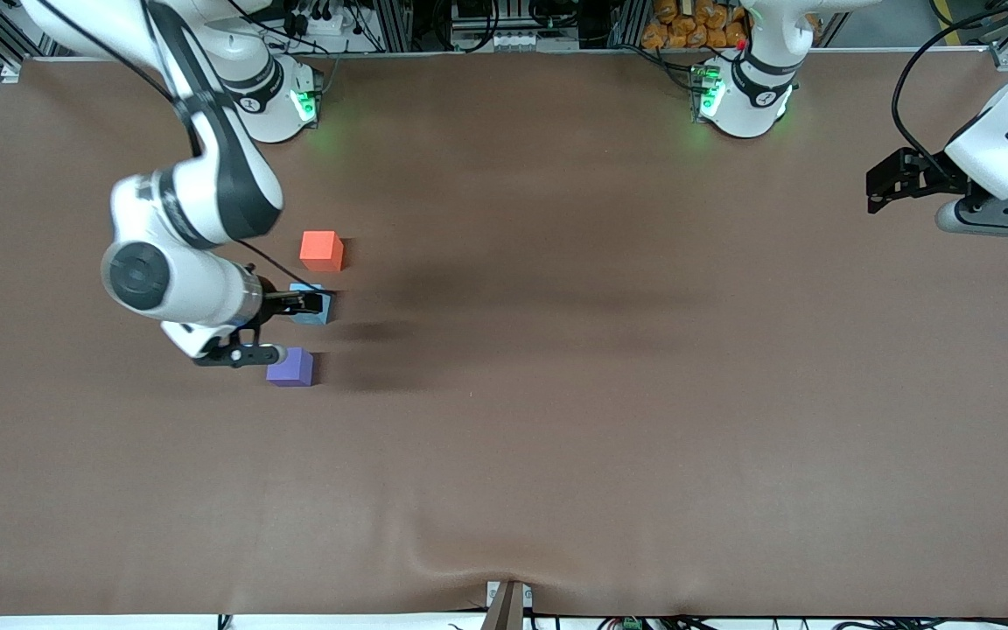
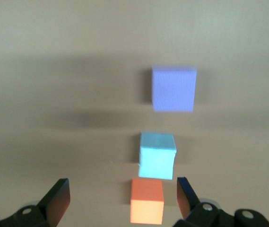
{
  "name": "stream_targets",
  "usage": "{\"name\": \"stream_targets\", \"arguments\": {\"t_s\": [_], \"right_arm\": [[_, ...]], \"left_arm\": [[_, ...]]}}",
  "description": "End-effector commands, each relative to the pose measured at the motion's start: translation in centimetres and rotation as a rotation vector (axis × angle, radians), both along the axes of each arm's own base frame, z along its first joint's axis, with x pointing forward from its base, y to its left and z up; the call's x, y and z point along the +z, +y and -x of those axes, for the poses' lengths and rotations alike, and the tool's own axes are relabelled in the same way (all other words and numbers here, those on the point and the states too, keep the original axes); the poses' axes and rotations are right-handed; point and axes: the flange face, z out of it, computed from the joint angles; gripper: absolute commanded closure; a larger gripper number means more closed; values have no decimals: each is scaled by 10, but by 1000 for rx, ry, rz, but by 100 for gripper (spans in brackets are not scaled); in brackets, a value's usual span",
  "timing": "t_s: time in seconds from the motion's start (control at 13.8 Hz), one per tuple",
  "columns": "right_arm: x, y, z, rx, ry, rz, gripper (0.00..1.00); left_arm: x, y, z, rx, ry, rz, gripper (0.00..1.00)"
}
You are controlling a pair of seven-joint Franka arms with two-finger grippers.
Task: Place blue block between orange and purple blocks
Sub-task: 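Open the right gripper and draw it back from the cubes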
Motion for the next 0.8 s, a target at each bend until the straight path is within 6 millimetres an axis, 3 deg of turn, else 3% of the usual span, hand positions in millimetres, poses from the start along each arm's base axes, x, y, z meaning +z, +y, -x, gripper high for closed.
{"name": "stream_targets", "arguments": {"t_s": [0.0,0.14,0.36,0.51,0.58,0.72], "right_arm": [[86,-33,-28,-30,-33,-6,0],[134,-60,-32,-69,-76,-17,0],[201,-74,-17,-82,-117,-110,0],[208,-100,-12,-47,-103,-84,0],[222,-112,-3,29,-105,-56,0],[269,-140,26,155,-170,-43,0]], "left_arm": [[7,2,9,26,0,16,0],[7,3,9,21,-1,12,0],[5,2,8,16,2,6,0],[6,1,8,12,-1,9,0],[6,1,8,15,0,17,0],[5,1,8,17,2,16,0]]}}
